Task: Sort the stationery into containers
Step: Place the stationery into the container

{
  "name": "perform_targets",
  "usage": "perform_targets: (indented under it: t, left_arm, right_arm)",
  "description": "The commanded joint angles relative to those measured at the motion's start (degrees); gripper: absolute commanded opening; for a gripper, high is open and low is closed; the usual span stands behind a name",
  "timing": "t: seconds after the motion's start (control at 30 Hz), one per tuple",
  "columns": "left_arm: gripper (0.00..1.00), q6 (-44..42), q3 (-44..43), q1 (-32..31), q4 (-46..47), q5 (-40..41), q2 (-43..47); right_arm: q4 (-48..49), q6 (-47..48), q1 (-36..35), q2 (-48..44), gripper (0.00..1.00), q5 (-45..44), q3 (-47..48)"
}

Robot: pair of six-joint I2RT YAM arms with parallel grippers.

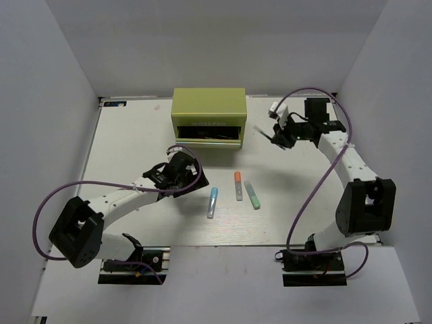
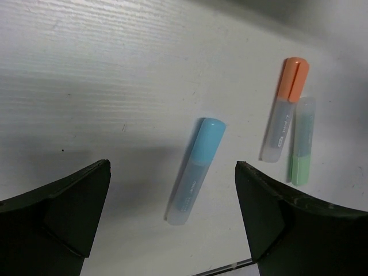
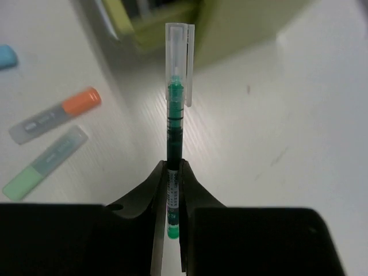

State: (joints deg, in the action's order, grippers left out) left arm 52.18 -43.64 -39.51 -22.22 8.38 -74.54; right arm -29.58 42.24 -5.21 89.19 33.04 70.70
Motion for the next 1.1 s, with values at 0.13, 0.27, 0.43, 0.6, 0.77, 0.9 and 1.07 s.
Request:
perform_targets:
  t: [0.13,0.27,0.43,0.6,0.77,0.9,1.07]
  left_arm:
    - [0.99,2.05,-1.28,0.13,1.74,-3.2,-1.05]
    - [0.99,2.05,-0.75,0.13,1.21,-3.2,-1.04]
    - [0.99,3.09,1.01,0.13,2.61,-4.42,-1.04]
    - [0.98,3.1,1.54,0.13,3.67,-5.04,-0.52]
    - [0.98,3.1,2.68,-0.4,6.57,-6.71,-0.52]
    - [0.98,2.58,1.63,-0.4,6.57,-7.76,-2.09]
    - [0.95,1.96,1.63,-0.4,7.72,-9.0,-2.62]
  right_arm:
    - [-4.43,17.18,-13.32,-0.17,0.0,13.02,13.84]
    - [-3.9,15.42,-20.16,6.95,0.0,10.66,23.49]
    - [-0.3,15.06,-25.81,13.02,0.0,2.74,28.87]
    - [-2.15,15.15,-26.69,19.18,0.03,-2.62,33.54]
    - [-3.55,15.42,-27.92,19.71,0.37,-6.22,33.1]
    - [-2.5,12.53,-27.75,17.26,0.45,-4.92,31.96]
    - [-3.46,8.65,-27.57,13.65,0.21,-1.41,31.52]
